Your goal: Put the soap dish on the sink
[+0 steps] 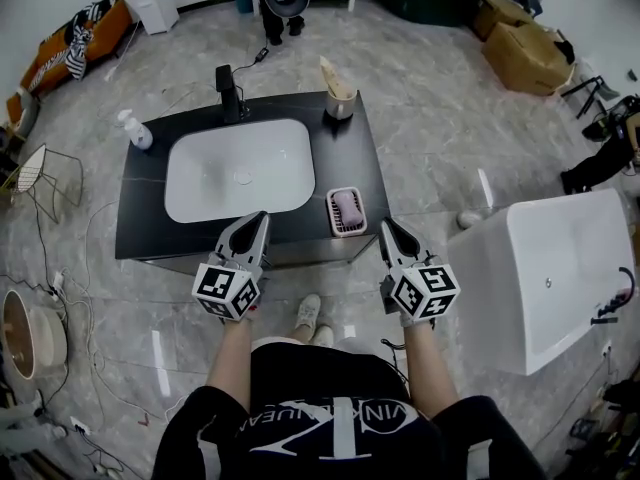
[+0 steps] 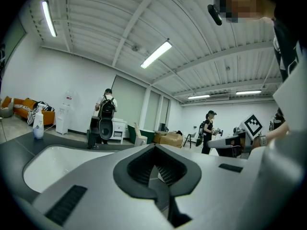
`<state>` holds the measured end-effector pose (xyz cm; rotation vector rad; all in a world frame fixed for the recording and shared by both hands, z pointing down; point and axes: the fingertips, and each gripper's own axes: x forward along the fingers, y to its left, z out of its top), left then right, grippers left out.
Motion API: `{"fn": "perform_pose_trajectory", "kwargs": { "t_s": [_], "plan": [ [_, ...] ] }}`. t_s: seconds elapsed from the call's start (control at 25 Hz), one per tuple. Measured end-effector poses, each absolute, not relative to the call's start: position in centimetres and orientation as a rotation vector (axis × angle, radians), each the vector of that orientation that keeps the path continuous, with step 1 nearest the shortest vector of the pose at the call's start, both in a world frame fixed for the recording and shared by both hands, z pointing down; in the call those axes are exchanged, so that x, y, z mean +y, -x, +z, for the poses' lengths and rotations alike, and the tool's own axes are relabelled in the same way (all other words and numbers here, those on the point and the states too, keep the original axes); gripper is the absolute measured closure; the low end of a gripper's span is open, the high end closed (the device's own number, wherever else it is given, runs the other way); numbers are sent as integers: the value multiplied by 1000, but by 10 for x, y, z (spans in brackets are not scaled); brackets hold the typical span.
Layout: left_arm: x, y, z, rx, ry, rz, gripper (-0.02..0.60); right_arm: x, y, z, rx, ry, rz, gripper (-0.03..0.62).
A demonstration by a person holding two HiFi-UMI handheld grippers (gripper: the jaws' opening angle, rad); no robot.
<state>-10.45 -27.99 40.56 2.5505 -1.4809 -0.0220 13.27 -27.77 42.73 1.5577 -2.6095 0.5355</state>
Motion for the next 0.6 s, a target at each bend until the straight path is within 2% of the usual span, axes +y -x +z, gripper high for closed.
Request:
{"fn": "perform_pose_trajectory", "kwargs": {
  "t_s": [0.6],
  "plan": [
    [-291,113,379,-1532,-2579,-73,566,-287,-133,405,-2650,-1585,489,557]
  ]
}}
